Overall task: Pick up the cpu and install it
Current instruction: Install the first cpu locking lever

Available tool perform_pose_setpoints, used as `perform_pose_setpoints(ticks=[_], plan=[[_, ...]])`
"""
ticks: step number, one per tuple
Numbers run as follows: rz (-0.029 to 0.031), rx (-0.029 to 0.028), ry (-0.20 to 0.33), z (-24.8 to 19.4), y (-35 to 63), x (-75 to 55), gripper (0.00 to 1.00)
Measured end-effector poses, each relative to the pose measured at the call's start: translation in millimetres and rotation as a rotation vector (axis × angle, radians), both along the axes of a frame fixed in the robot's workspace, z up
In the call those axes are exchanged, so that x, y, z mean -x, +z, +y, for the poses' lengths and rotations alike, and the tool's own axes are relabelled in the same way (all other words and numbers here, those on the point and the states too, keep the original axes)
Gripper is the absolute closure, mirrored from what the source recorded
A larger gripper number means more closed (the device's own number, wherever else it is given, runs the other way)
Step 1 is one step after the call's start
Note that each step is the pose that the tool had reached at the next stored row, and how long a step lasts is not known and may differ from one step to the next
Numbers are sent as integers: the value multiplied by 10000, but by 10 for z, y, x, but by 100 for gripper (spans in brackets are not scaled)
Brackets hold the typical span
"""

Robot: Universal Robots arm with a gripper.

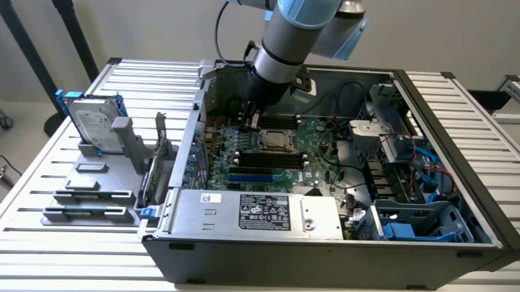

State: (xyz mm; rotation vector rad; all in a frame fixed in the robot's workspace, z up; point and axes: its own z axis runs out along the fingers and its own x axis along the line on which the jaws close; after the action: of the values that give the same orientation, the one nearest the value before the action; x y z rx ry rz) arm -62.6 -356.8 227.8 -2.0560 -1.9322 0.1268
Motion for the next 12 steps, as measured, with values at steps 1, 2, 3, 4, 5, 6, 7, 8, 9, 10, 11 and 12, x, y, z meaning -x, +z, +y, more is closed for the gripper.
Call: perform_pose_setpoints(ticks=[1, 2, 3, 4, 5, 6, 7, 8, 9, 10, 11, 12], plan=[[4, -11, -127, 0, 0, 0, 89], [7, -21, -254, 0, 0, 1, 89], [11, -31, -378, 0, 0, 2, 89], [15, -45, -514, 0, 0, 3, 89], [21, -58, -635, 0, 0, 3, 89], [30, -71, -746, 0, 0, 4, 89], [46, -85, -846, 0, 0, 6, 89], [71, -105, -930, 0, 0, 8, 89], [103, -137, -1000, 0, 2, 11, 89], [140, -175, -1065, 0, 5, 13, 89], [167, -227, -1139, 0, 9, 16, 89], [188, -283, -1211, -1, 13, 18, 89]])
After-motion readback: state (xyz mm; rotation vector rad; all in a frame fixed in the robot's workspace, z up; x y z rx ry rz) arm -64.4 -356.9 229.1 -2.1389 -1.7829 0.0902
